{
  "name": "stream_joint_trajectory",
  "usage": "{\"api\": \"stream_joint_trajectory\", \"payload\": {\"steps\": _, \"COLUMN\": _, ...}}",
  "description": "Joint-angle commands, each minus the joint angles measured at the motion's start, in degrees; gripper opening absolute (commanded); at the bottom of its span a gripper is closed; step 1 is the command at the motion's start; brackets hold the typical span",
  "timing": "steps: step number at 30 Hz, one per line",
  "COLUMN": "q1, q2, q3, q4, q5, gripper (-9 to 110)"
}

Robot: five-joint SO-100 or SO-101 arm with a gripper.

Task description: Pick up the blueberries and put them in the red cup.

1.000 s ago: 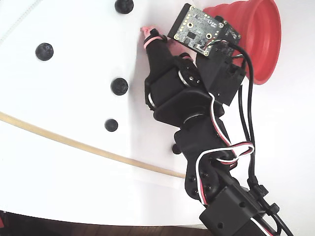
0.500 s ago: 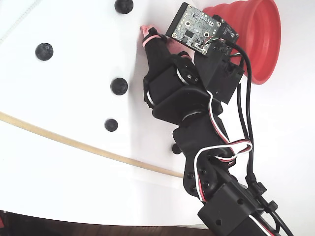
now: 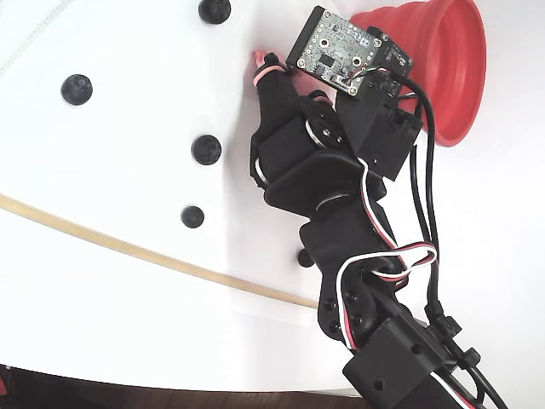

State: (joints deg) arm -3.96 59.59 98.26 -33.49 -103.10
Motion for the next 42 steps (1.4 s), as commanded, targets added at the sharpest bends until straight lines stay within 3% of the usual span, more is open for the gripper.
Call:
{"api": "stream_joint_trajectory", "payload": {"steps": 1, "q1": 0.09, "q2": 4.04, "q3": 0.62, "q4": -1.58, "q5": -0.35, "gripper": 11}}
{"api": "stream_joint_trajectory", "payload": {"steps": 42, "q1": -1.23, "q2": 23.91, "q3": 14.24, "q4": 2.11, "q5": -0.7, "gripper": 11}}
